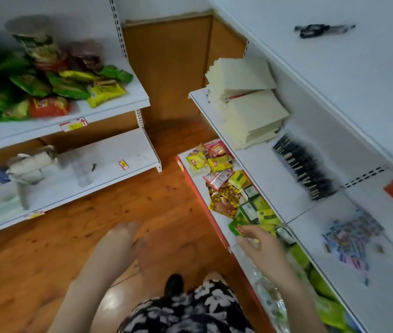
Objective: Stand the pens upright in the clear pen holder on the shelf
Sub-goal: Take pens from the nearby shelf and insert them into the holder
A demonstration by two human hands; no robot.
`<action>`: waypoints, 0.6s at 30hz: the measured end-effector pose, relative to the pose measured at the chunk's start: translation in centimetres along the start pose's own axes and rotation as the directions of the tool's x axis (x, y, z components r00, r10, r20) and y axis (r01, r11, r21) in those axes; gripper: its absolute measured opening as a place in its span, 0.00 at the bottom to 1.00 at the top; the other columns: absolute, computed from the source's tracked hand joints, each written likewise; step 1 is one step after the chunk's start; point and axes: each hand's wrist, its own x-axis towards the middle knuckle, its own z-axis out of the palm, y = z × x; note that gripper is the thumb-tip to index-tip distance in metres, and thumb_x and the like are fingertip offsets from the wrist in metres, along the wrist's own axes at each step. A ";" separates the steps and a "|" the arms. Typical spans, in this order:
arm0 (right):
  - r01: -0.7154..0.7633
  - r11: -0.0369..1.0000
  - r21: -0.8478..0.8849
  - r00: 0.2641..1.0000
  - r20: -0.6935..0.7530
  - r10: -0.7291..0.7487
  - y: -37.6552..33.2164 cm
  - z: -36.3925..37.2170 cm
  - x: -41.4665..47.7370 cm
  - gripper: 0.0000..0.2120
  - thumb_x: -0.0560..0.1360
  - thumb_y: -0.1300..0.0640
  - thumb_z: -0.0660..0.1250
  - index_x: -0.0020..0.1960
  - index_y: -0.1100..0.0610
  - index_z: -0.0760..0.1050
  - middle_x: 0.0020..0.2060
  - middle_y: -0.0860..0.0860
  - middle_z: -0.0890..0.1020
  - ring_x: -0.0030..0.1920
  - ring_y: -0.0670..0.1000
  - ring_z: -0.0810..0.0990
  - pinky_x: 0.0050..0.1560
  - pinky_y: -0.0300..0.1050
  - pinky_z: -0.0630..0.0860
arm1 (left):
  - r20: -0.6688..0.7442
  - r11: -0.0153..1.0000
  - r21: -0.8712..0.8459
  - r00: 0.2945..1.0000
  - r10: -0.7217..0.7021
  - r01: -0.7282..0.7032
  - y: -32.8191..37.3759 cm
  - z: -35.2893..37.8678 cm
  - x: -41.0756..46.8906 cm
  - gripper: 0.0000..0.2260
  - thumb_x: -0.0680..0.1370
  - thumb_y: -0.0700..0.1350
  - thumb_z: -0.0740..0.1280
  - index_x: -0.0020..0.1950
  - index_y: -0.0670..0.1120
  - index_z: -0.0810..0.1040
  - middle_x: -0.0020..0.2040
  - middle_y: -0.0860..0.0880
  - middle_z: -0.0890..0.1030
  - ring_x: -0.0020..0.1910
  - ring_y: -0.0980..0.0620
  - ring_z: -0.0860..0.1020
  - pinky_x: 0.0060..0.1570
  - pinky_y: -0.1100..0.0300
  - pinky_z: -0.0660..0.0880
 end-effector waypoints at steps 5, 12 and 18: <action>-0.051 0.999 0.013 0.999 0.004 0.051 -3.0 0.9 4.3 0.18 0.76 0.52 0.63 0.64 0.54 0.71 0.61 0.48 0.76 0.61 0.47 0.73 0.62 0.46 0.71 | 0.001 0.998 -0.058 0.999 -0.034 0.034 -2.8 -1.4 4.4 0.20 0.78 0.52 0.61 0.69 0.46 0.69 0.64 0.45 0.76 0.60 0.47 0.76 0.56 0.56 0.74; -0.029 1.000 0.003 0.999 0.019 0.029 -7.8 1.2 15.9 0.17 0.76 0.55 0.64 0.63 0.58 0.72 0.59 0.51 0.78 0.57 0.46 0.74 0.55 0.38 0.68 | -0.020 0.996 -0.081 0.999 -0.050 0.048 -4.7 -5.5 14.0 0.21 0.79 0.53 0.60 0.69 0.46 0.69 0.64 0.45 0.76 0.57 0.48 0.78 0.54 0.58 0.74; 0.073 0.997 0.022 0.997 0.016 -0.073 -14.6 -0.7 27.0 0.15 0.76 0.56 0.64 0.61 0.58 0.74 0.55 0.50 0.78 0.56 0.46 0.75 0.55 0.38 0.69 | -0.069 0.999 -0.046 0.998 -0.013 0.009 -4.5 -12.7 23.9 0.19 0.79 0.51 0.60 0.68 0.47 0.70 0.64 0.46 0.76 0.61 0.48 0.75 0.57 0.57 0.70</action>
